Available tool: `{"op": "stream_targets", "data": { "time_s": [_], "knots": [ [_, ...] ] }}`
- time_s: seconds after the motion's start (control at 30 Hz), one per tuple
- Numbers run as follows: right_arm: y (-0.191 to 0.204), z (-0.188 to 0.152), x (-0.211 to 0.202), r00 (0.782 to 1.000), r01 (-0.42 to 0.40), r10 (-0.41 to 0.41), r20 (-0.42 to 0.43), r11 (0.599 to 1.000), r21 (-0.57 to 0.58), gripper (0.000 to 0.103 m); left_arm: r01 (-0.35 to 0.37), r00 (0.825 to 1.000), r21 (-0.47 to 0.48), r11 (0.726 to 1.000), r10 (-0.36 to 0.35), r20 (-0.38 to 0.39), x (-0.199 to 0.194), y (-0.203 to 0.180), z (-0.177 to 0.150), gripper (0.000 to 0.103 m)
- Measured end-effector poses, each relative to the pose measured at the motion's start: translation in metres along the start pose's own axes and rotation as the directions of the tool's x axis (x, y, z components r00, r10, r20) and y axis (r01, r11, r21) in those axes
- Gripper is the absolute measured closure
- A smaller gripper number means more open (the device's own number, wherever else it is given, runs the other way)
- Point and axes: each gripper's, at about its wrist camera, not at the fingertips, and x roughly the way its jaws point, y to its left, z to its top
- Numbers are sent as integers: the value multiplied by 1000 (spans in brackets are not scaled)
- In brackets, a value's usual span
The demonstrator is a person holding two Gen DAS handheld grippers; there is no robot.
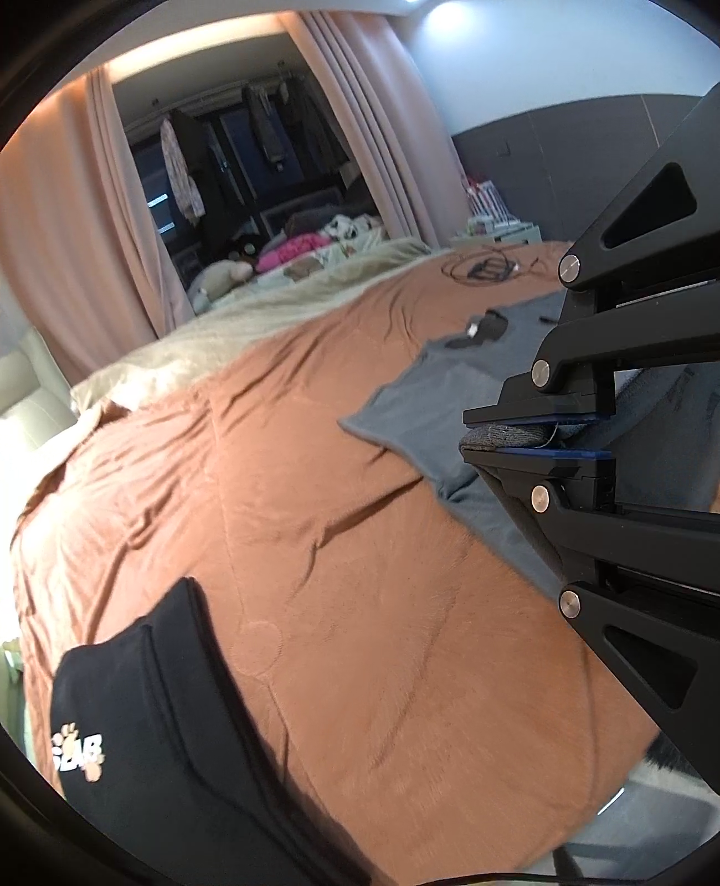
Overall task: Fold small clothes
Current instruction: 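Lay the hem down near the collar and open both grippers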
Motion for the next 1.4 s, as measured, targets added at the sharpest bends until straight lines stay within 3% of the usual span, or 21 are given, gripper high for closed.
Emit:
{"op": "stream_targets", "data": {
  "time_s": [0.43, 0.67, 0.73, 0.77, 0.8, 0.87, 1.03, 1.2, 1.4],
  "knots": [
    [-27, 28, 82, 993, 61, -52, -110, 995, 78, 100, -146, 985, 6, 989, 146, -92, 96, 30, 13, 97],
    [-28, 38, 93, 983, 111, -97, -155, 990, 84, 98, -153, 979, 18, 988, 155, -133, 113, 32, 15, 93],
    [-28, 40, 87, 981, 128, -115, -155, 989, 76, 92, -156, 977, 38, 987, 160, -139, 111, 28, 17, 78],
    [-25, 41, 81, 982, 131, -121, -147, 989, 63, 78, -152, 978, 52, 987, 158, -136, 109, 25, 17, 62],
    [-20, 41, 73, 982, 140, -133, -135, 989, 41, 50, -151, 979, 68, 986, 159, -127, 105, 22, 18, 49],
    [-8, 40, 63, 982, 165, -165, -93, 986, -8, 24, -164, 979, 114, 980, 176, -104, 96, 15, 18, 39],
    [17, 26, 40, 978, 179, -193, -84, 973, -146, 24, -180, 971, 253, 951, 213, -111, 82, -2, 10, 32],
    [42, 2, 27, 954, 227, -277, -118, 919, -322, 24, -194, 956, 362, 912, 258, -138, 76, -9, -6, 28],
    [56, -22, 12, 923, 267, -357, -146, 865, -424, 24, -205, 922, 488, 848, 334, -193, 76, -8, -27, 28]
  ]
}}
